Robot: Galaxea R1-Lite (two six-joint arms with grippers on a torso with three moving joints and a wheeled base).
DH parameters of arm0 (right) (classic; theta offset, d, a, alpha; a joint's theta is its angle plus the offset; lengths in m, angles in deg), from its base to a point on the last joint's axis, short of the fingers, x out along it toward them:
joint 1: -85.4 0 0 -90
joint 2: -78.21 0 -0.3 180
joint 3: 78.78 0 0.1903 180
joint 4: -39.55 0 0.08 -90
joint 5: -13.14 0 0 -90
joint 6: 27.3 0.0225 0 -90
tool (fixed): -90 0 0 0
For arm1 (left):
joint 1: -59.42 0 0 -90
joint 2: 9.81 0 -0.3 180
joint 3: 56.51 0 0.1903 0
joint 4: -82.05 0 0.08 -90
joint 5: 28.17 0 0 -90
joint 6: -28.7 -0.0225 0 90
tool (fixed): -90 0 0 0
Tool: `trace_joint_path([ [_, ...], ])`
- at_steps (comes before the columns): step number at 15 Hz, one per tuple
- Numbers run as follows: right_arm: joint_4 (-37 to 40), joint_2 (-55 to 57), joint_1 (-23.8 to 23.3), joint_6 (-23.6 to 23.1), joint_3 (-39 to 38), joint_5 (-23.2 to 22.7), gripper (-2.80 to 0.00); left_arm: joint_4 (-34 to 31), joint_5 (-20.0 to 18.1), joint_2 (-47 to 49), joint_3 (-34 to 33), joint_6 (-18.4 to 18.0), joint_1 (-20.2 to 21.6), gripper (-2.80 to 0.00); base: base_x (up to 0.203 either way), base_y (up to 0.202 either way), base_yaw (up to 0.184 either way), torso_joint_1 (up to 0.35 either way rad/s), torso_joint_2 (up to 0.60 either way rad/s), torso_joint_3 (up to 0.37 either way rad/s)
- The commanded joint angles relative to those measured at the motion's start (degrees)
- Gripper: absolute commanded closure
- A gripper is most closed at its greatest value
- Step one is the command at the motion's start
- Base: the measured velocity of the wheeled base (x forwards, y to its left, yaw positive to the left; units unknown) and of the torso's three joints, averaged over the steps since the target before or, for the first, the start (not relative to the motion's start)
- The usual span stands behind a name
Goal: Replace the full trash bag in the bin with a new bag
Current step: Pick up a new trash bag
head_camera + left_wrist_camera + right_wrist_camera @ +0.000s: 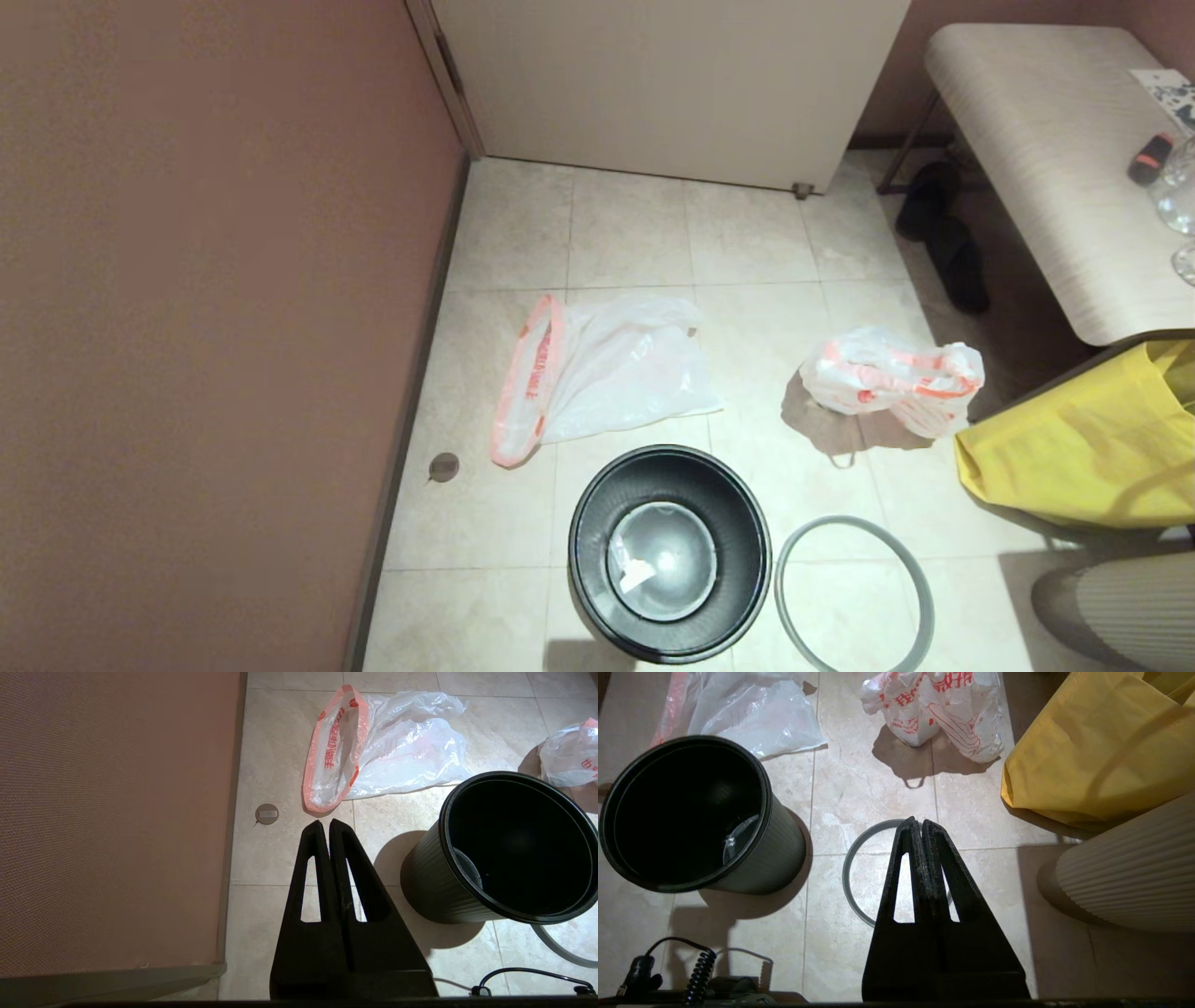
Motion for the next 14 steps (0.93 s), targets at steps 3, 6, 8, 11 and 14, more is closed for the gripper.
trace_joint_path([
  [3, -0.3, 0.1, 0.0, 0.5, -0.5, 0.1, 0.0, 0.0, 0.0, 0.1, 0.0, 0.0, 0.0, 0.0, 0.0, 0.0, 0.0, 0.0, 0.0, 0.0],
  [6, -0.3, 0.2, 0.0, 0.5, -0.5, 0.1, 0.0, 0.0, 0.0, 0.1, 0.0, 0.0, 0.0, 0.0, 0.0, 0.0, 0.0, 0.0, 0.0, 0.0],
  [8, -0.3, 0.1, 0.0, 0.5, -0.5, 0.1, 0.0, 0.0, 0.0, 0.1, 0.0, 0.0, 0.0, 0.0, 0.0, 0.0, 0.0, 0.0, 0.0, 0.0],
  [11, -0.3, 0.2, 0.0, 0.5, -0.5, 0.1, 0.0, 0.0, 0.0, 0.1, 0.0, 0.2, 0.0, 0.0, 0.0, 0.0, 0.0, 0.0, 0.0, 0.0],
  [14, -0.3, 0.2, 0.0, 0.5, -0.5, 0.1, 0.0, -0.7, 0.2, 0.3, 1.0, -1.1, 0.0, 0.0, 0.0, 0.0, 0.0, 0.0, 0.0, 0.0],
])
